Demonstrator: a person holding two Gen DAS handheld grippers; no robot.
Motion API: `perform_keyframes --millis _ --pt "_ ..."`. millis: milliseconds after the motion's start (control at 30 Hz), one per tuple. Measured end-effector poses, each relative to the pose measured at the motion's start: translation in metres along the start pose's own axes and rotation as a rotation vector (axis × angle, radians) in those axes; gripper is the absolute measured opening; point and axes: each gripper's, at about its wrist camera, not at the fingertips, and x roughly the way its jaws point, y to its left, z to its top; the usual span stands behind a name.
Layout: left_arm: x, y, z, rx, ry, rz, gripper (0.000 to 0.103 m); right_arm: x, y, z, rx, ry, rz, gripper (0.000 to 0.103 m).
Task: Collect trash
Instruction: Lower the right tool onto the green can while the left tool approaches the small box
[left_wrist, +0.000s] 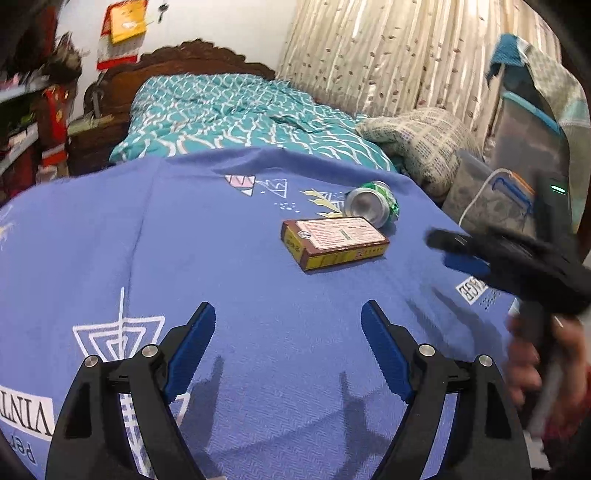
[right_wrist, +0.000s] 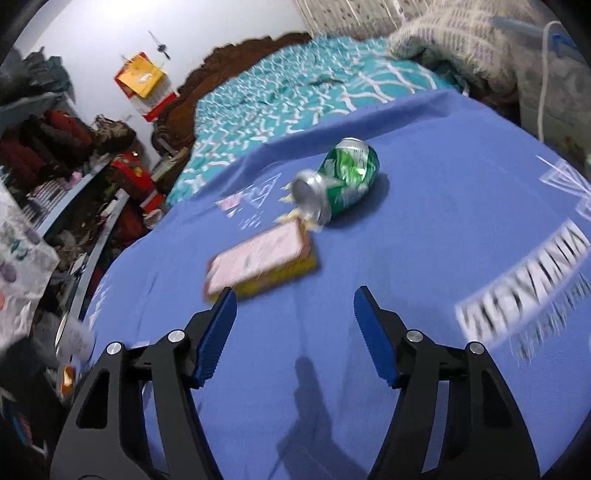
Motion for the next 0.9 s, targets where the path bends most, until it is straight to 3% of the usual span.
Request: perform_keyframes --millis 133,233,300,367,433,500,567,600,667,767,833,900 --pt "0.003 0.014 0.002 -0.068 0.019 -0.027 0.077 0.050 -0.005 0.038 0.073 0.080 0.025 0.064" --pt "0.004 0.022 0.003 -0.106 0.026 -0.043 0.076 0.075 0.002 0.048 0.073 0.123 0.030 0.057" --pt "0.003 0.027 0.004 -0.122 0.034 -0.066 0.076 0.086 0.015 0.037 0.073 0.215 0.100 0.045" --pt "-0.002 0.034 0.008 -0.119 0.024 -0.101 0.076 0.082 0.049 0.002 0.009 0.331 0.271 0.045" --pt "-0.016 0.043 0.018 -0.110 -0.037 -0.084 0.077 0.068 0.083 -0.031 -0.131 0.400 0.370 0.045" --pt "-0.028 0.055 0.031 -0.131 -0.082 -0.082 0.079 0.050 0.096 -0.047 -0.220 0.373 0.389 0.045" --pt "-0.028 0.060 0.042 -0.147 -0.096 -0.036 0.084 0.036 0.087 -0.033 -0.240 0.253 0.298 0.045" --pt "-0.025 0.060 0.045 -0.150 -0.092 -0.018 0.087 0.034 0.077 -0.020 -0.215 0.203 0.255 0.047" --pt "-0.010 0.055 0.054 -0.154 -0.036 0.040 0.088 0.039 0.042 0.016 -0.047 0.137 0.190 0.053" --pt "0.030 0.038 0.065 -0.116 0.098 0.096 0.088 0.049 -0.023 0.056 0.277 0.065 0.146 0.054" --pt "0.053 0.027 0.072 -0.097 0.149 0.137 0.088 0.057 -0.059 0.070 0.446 0.043 0.156 0.054" --pt "0.069 0.019 0.077 -0.075 0.166 0.186 0.089 0.063 -0.075 0.075 0.514 0.037 0.139 0.054"
